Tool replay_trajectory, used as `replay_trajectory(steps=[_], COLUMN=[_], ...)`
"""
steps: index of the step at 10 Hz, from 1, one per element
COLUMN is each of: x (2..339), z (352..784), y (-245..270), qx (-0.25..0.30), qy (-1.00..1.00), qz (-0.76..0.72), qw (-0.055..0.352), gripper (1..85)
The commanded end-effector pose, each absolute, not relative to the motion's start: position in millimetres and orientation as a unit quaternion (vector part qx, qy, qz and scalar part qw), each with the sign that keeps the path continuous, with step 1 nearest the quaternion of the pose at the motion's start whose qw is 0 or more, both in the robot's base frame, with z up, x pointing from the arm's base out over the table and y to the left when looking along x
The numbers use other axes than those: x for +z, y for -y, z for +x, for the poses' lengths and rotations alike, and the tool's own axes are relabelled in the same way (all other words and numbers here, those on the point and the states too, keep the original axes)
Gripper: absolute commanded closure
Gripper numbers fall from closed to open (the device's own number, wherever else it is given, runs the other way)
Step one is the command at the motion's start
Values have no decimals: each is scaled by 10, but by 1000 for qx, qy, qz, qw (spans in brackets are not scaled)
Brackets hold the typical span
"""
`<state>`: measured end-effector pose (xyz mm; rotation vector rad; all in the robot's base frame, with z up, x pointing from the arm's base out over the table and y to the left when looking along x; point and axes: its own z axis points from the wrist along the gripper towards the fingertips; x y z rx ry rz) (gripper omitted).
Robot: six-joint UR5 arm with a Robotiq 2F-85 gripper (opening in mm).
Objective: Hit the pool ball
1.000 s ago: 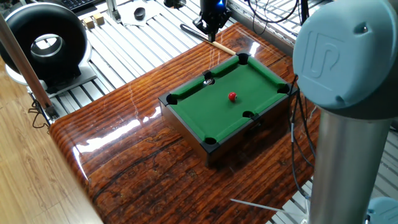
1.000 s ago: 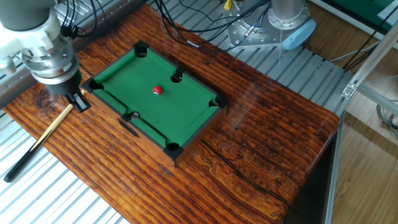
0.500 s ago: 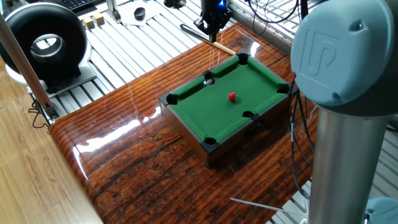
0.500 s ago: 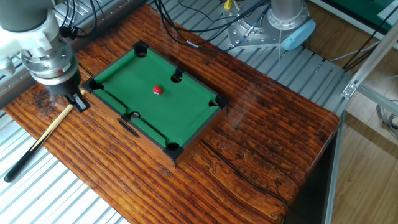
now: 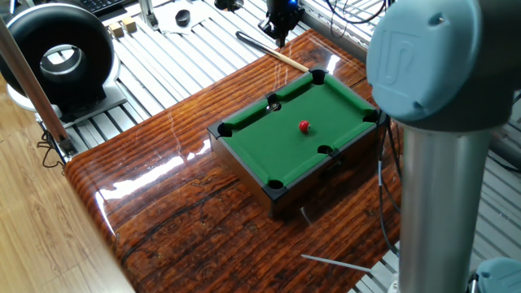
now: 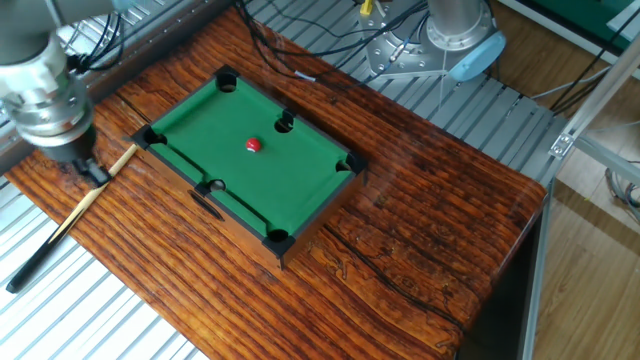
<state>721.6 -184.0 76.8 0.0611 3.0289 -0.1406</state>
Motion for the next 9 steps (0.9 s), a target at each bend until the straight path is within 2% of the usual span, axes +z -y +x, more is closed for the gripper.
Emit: replay_trajectory(steps=[1,2,4,6,8,9], x=[591,676,698,699,702,686], z=[7473,7355,7218,7252,7228,7253], y=[1952,1831,1881,1857,1912,1923], qx=[-42,-33,-46,-39,-50,-45], qy=[-995,-997,-998,-997,-997,-998], qz=[-5,-20,-20,42,37,10], qw=[85,66,42,51,47,45], gripper=[810,797,627,610,580,523])
